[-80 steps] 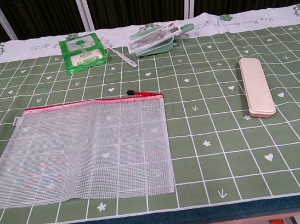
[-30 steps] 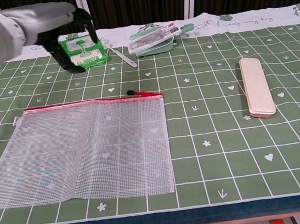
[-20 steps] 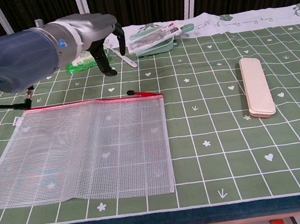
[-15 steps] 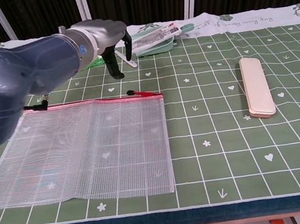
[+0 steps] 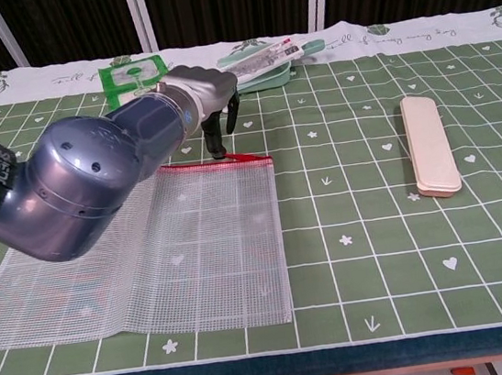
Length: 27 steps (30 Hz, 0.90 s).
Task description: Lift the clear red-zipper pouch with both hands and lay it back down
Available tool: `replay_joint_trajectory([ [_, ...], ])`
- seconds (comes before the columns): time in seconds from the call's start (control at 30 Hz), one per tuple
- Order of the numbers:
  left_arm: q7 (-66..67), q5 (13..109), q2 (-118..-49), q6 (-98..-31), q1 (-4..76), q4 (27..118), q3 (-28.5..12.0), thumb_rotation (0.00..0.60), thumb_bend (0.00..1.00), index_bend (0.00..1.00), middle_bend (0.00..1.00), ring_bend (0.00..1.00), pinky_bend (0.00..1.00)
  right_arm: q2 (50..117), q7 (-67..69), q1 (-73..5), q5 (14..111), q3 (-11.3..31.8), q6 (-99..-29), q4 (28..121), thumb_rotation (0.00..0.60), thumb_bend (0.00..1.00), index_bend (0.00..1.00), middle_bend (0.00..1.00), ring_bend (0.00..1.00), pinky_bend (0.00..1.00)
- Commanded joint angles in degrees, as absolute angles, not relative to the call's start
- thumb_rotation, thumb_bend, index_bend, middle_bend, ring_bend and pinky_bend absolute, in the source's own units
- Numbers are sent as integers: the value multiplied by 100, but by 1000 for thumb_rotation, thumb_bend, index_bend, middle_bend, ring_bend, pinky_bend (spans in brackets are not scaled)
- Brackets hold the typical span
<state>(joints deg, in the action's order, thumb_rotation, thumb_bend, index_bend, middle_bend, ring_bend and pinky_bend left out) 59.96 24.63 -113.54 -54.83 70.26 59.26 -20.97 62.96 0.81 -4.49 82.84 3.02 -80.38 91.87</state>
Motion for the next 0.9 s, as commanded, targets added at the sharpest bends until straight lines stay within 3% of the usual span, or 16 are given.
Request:
replay_joint_trajectory([
  [0.03,5969,2410,-11490,-5377,7085,5704,-2096,600,278,470,89,0,0,6296,86,-448,8273,303,-8033,9193,600,131,0,0,0,197],
  [0.9,6096,2276,-11753,-5086,7185,5202,-2086,600,282,509,95,0,0,6291,75,-448,8140,335,-7979,9255,600,143,0,0,0,197],
])
